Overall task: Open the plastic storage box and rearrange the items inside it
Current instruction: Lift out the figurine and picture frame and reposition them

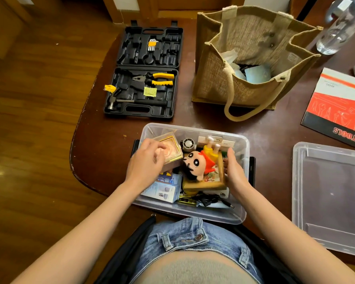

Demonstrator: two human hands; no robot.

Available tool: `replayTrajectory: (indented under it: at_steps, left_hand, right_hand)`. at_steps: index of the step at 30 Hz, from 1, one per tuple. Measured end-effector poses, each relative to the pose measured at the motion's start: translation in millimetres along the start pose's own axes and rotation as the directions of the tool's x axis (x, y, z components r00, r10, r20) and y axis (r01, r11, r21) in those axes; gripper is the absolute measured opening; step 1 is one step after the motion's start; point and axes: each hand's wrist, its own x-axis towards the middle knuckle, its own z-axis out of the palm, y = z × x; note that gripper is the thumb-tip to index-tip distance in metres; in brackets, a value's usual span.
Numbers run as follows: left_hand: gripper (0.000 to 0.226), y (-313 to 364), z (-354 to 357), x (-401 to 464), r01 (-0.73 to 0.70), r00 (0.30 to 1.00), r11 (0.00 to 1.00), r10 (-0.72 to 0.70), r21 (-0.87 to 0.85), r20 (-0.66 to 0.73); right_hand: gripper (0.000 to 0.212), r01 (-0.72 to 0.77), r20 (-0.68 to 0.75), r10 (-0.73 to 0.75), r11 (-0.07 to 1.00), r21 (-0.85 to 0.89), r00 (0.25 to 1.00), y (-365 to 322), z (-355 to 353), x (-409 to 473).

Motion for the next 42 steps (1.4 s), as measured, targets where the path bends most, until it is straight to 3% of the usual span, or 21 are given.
replayTrajectory:
  at_steps: [3, 7, 8, 11, 13, 16, 19, 22, 24, 28, 32, 36, 42]
  left_hand:
    - [0.033, -16.6, -6.2, 1.2, -0.049, 0.996, 0.988, 0.038, 0.147, 0.078]
    - [0.069, -17.5, -5.4, 14.4, -0.12, 0.959, 0.956, 0.042, 0.268, 0.279]
    - [0.076, -16.0, -3.8, 18.2, -0.141, 0.948, 0.939, 0.036, 0.315, 0.316]
    - [0.09, -13.9, 0.5, 27.4, -0.199, 0.932, 0.874, 0.029, 0.443, 0.361]
    - [0.091, -13.2, 0.0, 32.2, -0.226, 0.933, 0.852, 0.05, 0.472, 0.356]
    - [0.087, -10.7, -9.1, 34.0, -0.213, 0.93, 0.91, 0.077, 0.356, 0.36]
    - [0.086, -14.0, -25.2, 24.5, -0.18, 0.905, 0.979, 0.128, 0.092, 0.405]
    - [0.087, -22.0, -39.0, 8.8, -0.061, 0.851, 0.98, 0.15, -0.189, 0.503]
    - [0.09, -26.6, -39.1, -1.4, -0.039, 0.804, 0.972, 0.167, -0.23, 0.571]
    - [0.09, -32.9, -28.2, -12.6, -0.057, 0.778, 0.968, 0.196, -0.244, 0.597]
    - [0.089, -38.8, -28.3, -14.2, -0.038, 0.788, 0.967, 0.185, -0.254, 0.587]
    - [0.079, -40.1, -32.3, -13.1, -0.015, 0.799, 0.964, 0.17, -0.264, 0.577]
    - [0.068, -40.7, -36.9, -11.1, -0.086, 0.783, 0.957, 0.238, -0.278, 0.575]
  right_hand:
    - [0.053, 0.166, -0.037, -0.182, 0.95, -0.264, 0.983, 2.7, 3.4, -1.7]
    - [0.022, 0.428, -0.131, -0.48, 0.855, -0.292, 0.868, 3.1, 6.4, -14.9]
    - [0.027, 0.496, -0.152, -0.566, 0.8, -0.336, 0.81, 4.2, 6.9, -19.1]
    - [0.038, 0.705, -0.107, -0.834, 0.519, -0.483, 0.541, 1.2, 9.6, -34.0]
    - [0.031, 0.791, 0.02, -0.882, 0.411, -0.453, 0.47, -4.1, 14.6, -42.6]
    - [0.025, 0.818, 0.182, -0.841, 0.408, -0.404, 0.509, -12.2, 23.9, -45.3]
    - [0.023, 0.776, 0.173, -0.789, 0.494, -0.391, 0.589, -23.6, 30.1, -42.1]
    - [0.024, 0.732, 0.236, -0.717, 0.53, -0.429, 0.656, -39.0, 36.6, -34.9]
    - [0.024, 0.687, 0.342, -0.611, 0.515, -0.513, 0.714, -48.2, 46.5, -29.2]
    - [0.03, 0.646, 0.522, -0.417, 0.248, -0.722, 0.744, -57.8, 77.2, -10.2]
    - [0.027, 0.554, 0.519, -0.309, 0.029, -0.832, 0.797, -53.5, 111.1, 14.2]
    - [0.022, 0.472, 0.458, -0.328, -0.042, -0.881, 0.826, -54.4, 139.3, 34.1]
    - [0.025, 0.414, 0.434, -0.097, -0.172, -0.894, 0.896, -46.7, 169.2, 55.4]
